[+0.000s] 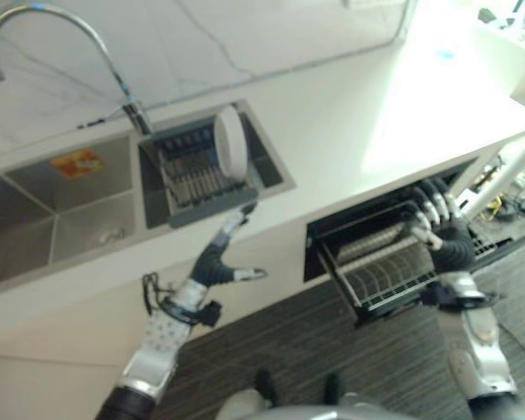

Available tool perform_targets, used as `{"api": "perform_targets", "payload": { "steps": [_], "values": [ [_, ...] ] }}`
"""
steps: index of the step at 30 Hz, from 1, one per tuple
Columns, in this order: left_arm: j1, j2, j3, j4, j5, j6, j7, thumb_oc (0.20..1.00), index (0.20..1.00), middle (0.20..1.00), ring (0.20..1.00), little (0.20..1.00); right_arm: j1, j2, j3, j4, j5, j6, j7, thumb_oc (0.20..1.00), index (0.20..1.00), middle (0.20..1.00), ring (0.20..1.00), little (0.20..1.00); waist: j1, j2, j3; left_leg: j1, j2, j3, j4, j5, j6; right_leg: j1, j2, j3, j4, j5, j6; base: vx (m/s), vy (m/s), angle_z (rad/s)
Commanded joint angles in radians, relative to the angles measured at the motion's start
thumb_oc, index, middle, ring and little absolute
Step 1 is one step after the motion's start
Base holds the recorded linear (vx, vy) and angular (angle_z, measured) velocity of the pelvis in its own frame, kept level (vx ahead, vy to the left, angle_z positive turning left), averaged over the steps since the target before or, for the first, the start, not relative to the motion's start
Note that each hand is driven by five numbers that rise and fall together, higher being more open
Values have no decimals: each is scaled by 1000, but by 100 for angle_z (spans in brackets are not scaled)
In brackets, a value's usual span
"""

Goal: Place the dishes in the dishwasher.

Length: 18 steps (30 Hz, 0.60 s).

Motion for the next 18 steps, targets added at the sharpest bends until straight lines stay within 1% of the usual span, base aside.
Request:
{"api": "perform_targets", "payload": {
  "steps": [1, 2, 3, 4, 5, 6, 8, 10, 11, 12, 13, 15, 16, 17, 18],
  "values": [
    [-66, 22, -9, 65, -44, -39, -47, 1000, 1000, 1000, 1000, 1000, -51, 17, -37, -22, 24, -73, 25, 1000, 1000, 1000, 1000, 1000, -10, -28, -6, 16, 32, -46, 26, -67, -54, -32, -36, 12, 111, -97, 55, 11, -47, 19],
    [-69, 17, -26, 91, -15, -32, -54, 1000, 1000, 1000, 1000, 1000, -52, 19, -34, -18, 23, -75, 26, 1000, 1000, 1000, 1000, 1000, -11, -27, -7, 18, 32, -48, 25, -68, -55, -32, -34, 11, 112, -98, 54, 8, -46, 16],
    [-72, 15, -40, 119, 18, -37, -56, 1000, 1000, 1000, 1000, 1000, -54, 18, -34, -14, 25, -77, 28, 1000, 1000, 1000, 1000, 1000, -13, -27, -8, 20, 33, -48, 26, -68, -57, -33, -34, 11, 113, -98, 53, 1, -38, 11],
    [-73, 14, -55, 144, 38, -27, -51, 1000, 1000, 1000, 1000, 1000, -57, 14, -33, -12, 30, -78, 28, 1000, 1000, 1000, 1000, 1000, -15, -26, -8, 20, 34, -49, 27, -68, -58, -34, -34, 11, 115, -99, 52, -7, -22, 6],
    [-80, 8, -84, 214, 98, 11, -15, 1000, 1000, 1000, 1000, 1000, -64, 7, -30, -7, 42, -82, 33, 1000, 1000, 1000, 1000, 1000, -20, -25, -9, 21, 35, -48, 28, -69, -60, -35, -33, 15, 117, -103, 51, -8, -10, 3],
    [-81, 7, -85, 215, 100, 10, -13, 1000, 1000, 1000, 1000, 1000, -64, 7, -30, -7, 42, -82, 33, 1000, 1000, 1000, 1000, 1000, -20, -25, -8, 21, 35, -48, 28, -69, -60, -35, -33, 14, 118, -103, 51, 0, 0, 0],
    [-82, -3, -110, 321, 138, 97, 44, 1000, 1000, 1000, 1000, 1000, -68, -5, -36, -5, 70, -69, 66, 1000, 1000, 1000, 1000, 1000, -26, -26, -9, 24, 34, -50, 32, -73, -61, -36, -31, 19, 124, -109, 49, 0, 0, 0],
    [-78, -24, -120, 422, 201, 128, 85, 1000, 1000, 1000, 1000, 1000, -76, -15, -39, -5, 90, -61, 94, 1000, 1000, 1000, 1000, 1000, -27, -30, -9, 22, 31, -54, 47, -80, -60, -38, -27, 24, 131, -114, 44, -27, -49, 2],
    [-74, -39, -126, 491, 219, 189, 122, 1000, 1000, 1000, 1000, 1000, -88, -24, -36, -8, 95, -54, 112, 1000, 1000, 1000, 1000, 1000, -29, -35, -8, 16, 29, -55, 79, -92, -60, -41, -26, 28, 141, -120, 39, -37, -75, 3],
    [-69, -53, -123, 555, 227, 235, 167, 1000, 1000, 1000, 1000, 1000, -102, -34, -30, -17, 91, -54, 117, 1000, 1000, 1000, 1000, 1000, -31, -41, -3, 8, 27, -53, 127, -116, -56, -43, -25, 35, 157, -131, 32, -50, -97, 7],
    [-64, -75, -112, 631, 234, 252, 226, 1000, 1000, 1000, 1000, 1000, -115, -46, -22, -26, 87, -58, 118, 1000, 1000, 1000, 1000, 1000, -28, -53, 4, -29, 21, -62, 225, -136, -51, -46, -28, 41, 171, -136, 19, -52, -105, 15],
    [-55, -97, -85, 716, 226, 285, 288, 1000, 1000, 1000, 1000, 1000, -130, -55, -9, -40, 63, -78, 107, 1000, 1000, 1000, 1000, 1000, -12, -62, 19, -121, 14, -109, 386, -97, -54, -48, -21, 56, 183, -136, 0, -24, -101, 46],
    [-51, -106, -64, 766, 207, 299, 307, 1000, 1000, 1000, 1000, 1000, -144, -59, -1, -46, 52, -84, 93, 1000, 1000, 1000, 1000, 1000, -1, -62, 32, -159, 9, -134, 423, -72, -56, -44, -10, 73, 190, -137, -6, 97, 5, 51],
    [-43, -115, -31, 821, 196, 332, 320, 1000, 1000, 1000, 1000, 1000, -176, -56, 13, -54, 40, -82, 72, 1000, 1000, 1000, 1000, 1000, 19, -50, 45, -180, 15, -153, 352, -33, -62, -35, 8, 89, 194, -146, -3, 190, 103, 27],
    [-32, -130, -10, 861, 205, 333, 330, 1000, 1000, 1000, 1000, 1000, -203, -50, 29, -66, 21, -71, 42, 1000, 1000, 1000, 1000, 1000, 37, -40, 55, -185, 24, -170, 279, 10, -74, -14, 15, 99, 187, -155, 0, 254, 198, 0]
  ]
}}
